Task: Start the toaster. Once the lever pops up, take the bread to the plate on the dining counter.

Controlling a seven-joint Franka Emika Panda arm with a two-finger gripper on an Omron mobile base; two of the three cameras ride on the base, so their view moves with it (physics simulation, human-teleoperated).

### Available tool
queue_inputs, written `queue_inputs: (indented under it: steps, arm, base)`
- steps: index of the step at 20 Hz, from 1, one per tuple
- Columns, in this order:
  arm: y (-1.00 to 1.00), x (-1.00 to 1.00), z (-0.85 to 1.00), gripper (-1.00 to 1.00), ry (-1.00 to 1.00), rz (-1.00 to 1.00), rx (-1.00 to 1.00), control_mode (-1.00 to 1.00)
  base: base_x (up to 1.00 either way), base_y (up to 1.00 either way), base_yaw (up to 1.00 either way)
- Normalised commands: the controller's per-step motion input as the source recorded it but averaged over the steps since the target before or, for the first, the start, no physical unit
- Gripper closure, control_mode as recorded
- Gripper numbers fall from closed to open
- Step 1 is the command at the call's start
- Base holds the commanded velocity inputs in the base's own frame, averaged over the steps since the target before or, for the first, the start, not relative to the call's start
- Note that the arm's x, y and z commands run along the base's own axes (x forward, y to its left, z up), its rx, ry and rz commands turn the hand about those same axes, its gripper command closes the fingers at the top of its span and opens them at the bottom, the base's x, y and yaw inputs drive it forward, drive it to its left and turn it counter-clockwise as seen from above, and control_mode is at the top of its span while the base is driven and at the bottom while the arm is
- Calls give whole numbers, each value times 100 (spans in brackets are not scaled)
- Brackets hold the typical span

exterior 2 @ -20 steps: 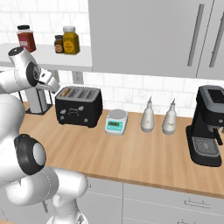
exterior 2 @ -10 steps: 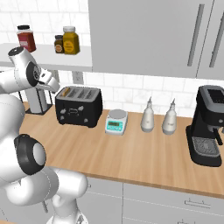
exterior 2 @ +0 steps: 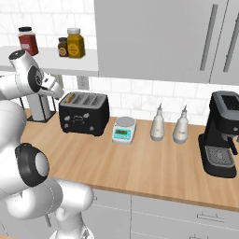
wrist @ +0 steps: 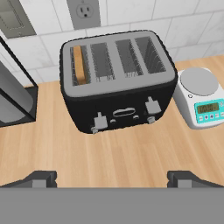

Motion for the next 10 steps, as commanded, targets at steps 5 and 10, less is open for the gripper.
queue_inputs:
  steps: [5,10]
  arm:
    - [0,0,0,-100,0,0,0,-100]
    - [0,0,0,-100,0,0,0,-100]
  base:
    - [0,0,0]
    - [0,0,0]
